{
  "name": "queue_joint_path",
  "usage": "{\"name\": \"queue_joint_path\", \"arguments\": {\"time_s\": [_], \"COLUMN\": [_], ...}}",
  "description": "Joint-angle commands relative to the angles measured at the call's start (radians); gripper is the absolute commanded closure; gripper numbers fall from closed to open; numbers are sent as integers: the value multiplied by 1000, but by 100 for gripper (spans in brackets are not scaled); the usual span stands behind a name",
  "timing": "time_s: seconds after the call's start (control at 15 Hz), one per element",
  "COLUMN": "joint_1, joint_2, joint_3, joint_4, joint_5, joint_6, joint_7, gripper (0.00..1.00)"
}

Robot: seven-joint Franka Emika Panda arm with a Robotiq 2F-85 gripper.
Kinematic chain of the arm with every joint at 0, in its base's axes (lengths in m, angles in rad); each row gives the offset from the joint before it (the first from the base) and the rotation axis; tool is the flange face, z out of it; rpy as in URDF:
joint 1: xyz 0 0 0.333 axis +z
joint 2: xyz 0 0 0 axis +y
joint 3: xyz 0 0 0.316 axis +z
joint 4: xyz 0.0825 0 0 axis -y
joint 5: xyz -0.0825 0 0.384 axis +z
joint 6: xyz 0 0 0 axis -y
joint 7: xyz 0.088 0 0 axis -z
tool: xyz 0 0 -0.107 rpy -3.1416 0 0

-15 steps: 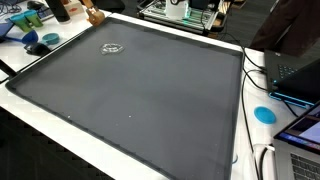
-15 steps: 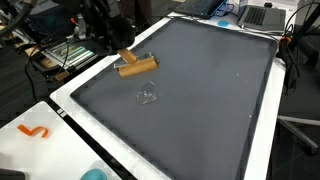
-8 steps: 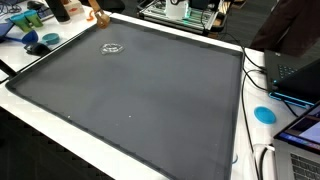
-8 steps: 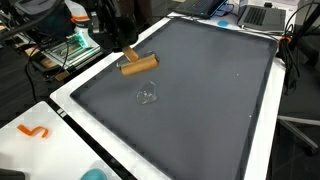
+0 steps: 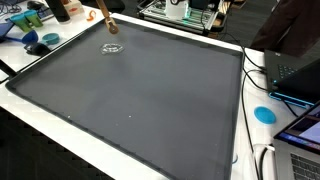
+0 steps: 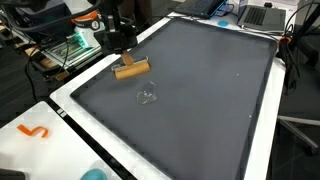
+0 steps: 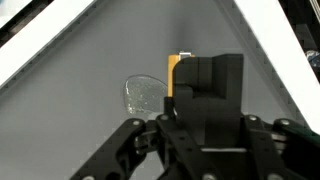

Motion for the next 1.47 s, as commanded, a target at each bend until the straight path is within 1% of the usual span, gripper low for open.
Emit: {"name": "queue_joint_path", "arguments": {"time_s": [0.0,0.27,0.53,0.73,0.87,0.93,1.27,1.33,1.4], "joint_1": [39,74,96,105,107,104,105,107,109], "joint_2": [-69,-80,-74,-67,-72,-42,-42,-27,-13], "joint_3": [21,47,64,70,72,70,71,73,74], "joint_4": [-106,-162,-202,-222,-230,-197,-203,-200,-199], "joint_5": [-125,-240,-311,-331,-326,-299,-299,-328,-320], "joint_6": [49,60,95,131,153,122,135,146,161], "joint_7": [51,85,108,116,127,99,108,113,88], "gripper": [76,76,76,76,76,51,51,76,76]}}
